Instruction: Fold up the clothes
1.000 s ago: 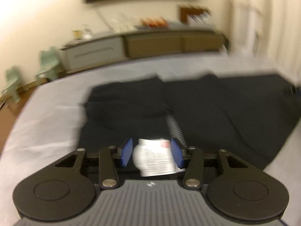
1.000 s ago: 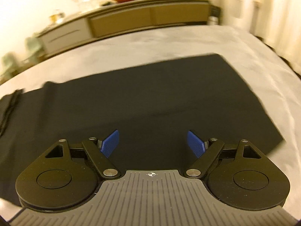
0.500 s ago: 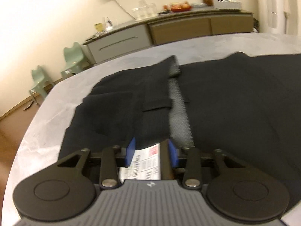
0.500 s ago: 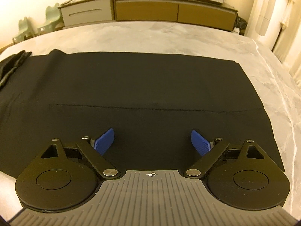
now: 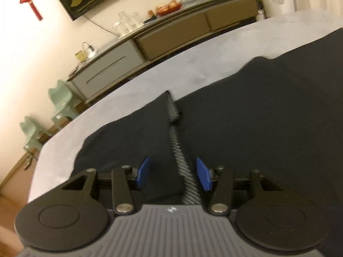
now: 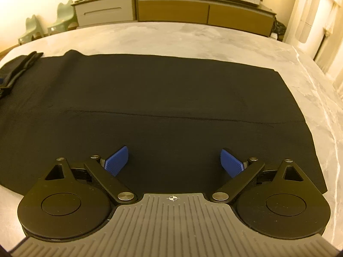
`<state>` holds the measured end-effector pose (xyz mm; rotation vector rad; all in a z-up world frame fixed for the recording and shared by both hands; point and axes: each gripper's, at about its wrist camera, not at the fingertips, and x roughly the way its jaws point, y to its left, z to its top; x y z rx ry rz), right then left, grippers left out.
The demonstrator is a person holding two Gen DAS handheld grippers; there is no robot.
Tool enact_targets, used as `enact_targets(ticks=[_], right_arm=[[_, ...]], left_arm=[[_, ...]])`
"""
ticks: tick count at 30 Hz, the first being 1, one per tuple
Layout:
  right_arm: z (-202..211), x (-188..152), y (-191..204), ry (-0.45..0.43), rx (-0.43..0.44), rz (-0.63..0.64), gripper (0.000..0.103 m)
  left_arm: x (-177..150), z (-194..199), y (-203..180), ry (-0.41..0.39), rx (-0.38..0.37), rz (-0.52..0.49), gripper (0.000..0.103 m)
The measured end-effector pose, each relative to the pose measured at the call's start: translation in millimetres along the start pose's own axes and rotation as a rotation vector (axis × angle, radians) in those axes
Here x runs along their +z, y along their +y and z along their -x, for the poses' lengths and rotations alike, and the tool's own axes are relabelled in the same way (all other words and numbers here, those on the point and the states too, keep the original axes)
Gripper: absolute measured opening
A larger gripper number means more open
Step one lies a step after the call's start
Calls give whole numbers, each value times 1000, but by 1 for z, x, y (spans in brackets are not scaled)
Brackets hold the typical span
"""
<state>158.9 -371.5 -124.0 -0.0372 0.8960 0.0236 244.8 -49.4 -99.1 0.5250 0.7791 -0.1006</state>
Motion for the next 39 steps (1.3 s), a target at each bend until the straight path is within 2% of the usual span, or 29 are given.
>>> enact_targets(ticks=[1, 3, 6, 9, 12, 14, 18, 21, 23, 27, 30, 33, 35, 39], right_arm=[[0, 0, -1, 0, 2, -1, 96], [0, 0, -2, 0, 3, -1, 97], [0, 0, -1, -1, 3, 1, 98], [-1, 0, -1, 1, 2, 3, 98], [-1, 0, -1, 2, 3, 7, 99], [-1, 0, -1, 3, 4, 12, 99], [1, 0, -1, 8, 1, 16, 99], [2, -1, 1, 2, -7, 17, 99], [2, -2, 0, 5, -8, 8, 99], [16, -5, -21, -9, -17, -74, 92], [37, -13, -66, -69, -64, -229, 92], [52, -28, -113, -111, -136, -377, 92], [52, -39, -132, -116, -172, -415, 92], [44, -55, -147, -116, -202, -402, 90]], left_arm=[[3, -8, 9, 25, 7, 49, 34], [5, -17, 23, 50, 16, 131, 33], [8, -24, 29, 58, 26, 167, 32], [10, -16, 25, 65, -48, 169, 32], [-9, 17, 11, 52, -128, 122, 41], [-29, 43, 7, 8, -139, 112, 43], [-68, 86, 21, -84, -157, 214, 48], [-99, 85, 14, -4, -175, 169, 48], [-112, 88, 7, -32, -146, 130, 50], [-115, 108, 12, -58, -183, 197, 49], [-117, 101, -1, 4, -202, 153, 53], [-112, 109, -5, 0, -210, 181, 51], [-99, 125, -5, -46, -253, 253, 51], [-53, 155, -42, -124, -346, 199, 53]])
